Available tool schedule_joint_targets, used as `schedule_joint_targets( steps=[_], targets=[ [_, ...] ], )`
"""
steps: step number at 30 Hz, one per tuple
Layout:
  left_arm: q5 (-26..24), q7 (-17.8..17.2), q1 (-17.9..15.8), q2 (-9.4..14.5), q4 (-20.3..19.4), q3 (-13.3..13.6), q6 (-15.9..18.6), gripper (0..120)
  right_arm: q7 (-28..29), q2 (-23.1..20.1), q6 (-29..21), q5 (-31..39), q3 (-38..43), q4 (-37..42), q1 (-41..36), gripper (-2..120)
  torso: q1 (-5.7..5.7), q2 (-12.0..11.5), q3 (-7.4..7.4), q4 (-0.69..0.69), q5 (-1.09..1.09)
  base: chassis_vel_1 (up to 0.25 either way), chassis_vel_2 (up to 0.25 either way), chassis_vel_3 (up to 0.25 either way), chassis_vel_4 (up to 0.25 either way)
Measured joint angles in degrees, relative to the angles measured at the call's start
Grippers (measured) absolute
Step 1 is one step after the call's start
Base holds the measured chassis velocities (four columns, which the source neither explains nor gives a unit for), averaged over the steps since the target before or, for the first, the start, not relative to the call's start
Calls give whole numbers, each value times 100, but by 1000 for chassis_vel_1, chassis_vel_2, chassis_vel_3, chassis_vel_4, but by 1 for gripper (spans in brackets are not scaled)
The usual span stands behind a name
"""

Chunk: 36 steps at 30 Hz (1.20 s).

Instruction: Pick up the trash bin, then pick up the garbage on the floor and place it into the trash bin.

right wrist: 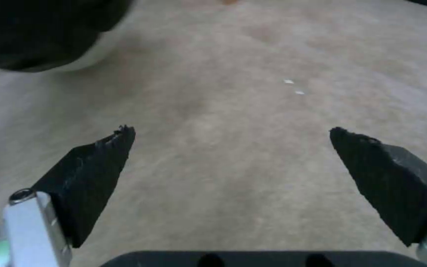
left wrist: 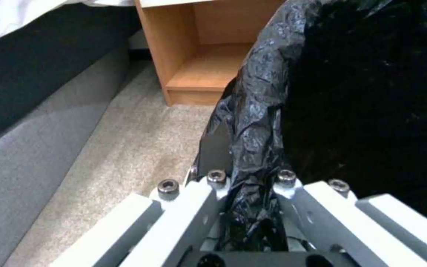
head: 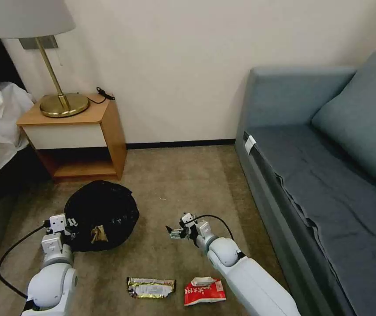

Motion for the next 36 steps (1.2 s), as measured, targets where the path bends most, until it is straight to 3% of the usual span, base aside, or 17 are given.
schedule_joint_targets(
  steps=[11, 14, 18, 25, 36],
  targets=[
    [11, -26, -15, -37, -45, -26, -2, 2, -594, -782, -369, 993, -1365, 362, 922, 100, 0, 0, 0, 1, 1, 0, 0, 0, 0],
    [11, -44, -32, -100, -104, -64, 13, 2, -618, -1159, -463, 1421, -2228, 448, 1348, 100, 0, 0, 0, 0, 0, 0, 0, 0, 0],
    [12, -58, -48, -172, -103, -114, 16, 2, -644, -1353, -493, 1585, -2876, 507, 1621, 100, 0, 0, 0, 0, 0, 0, 0, 0, 0],
    [18, -81, -2, -360, -130, -190, 16, 2, -737, -1140, -458, 1698, -3717, 321, 2032, 100, 0, 0, 0, 1, -1, 0, 0, 0, 0],
    [13, -89, 224, -528, -415, -394, 11, 2, -843, -672, -279, 1619, -4160, -102, 2115, 100, 0, 0, 0, 1, 0, 0, 0, 0, 0]
  ],
)
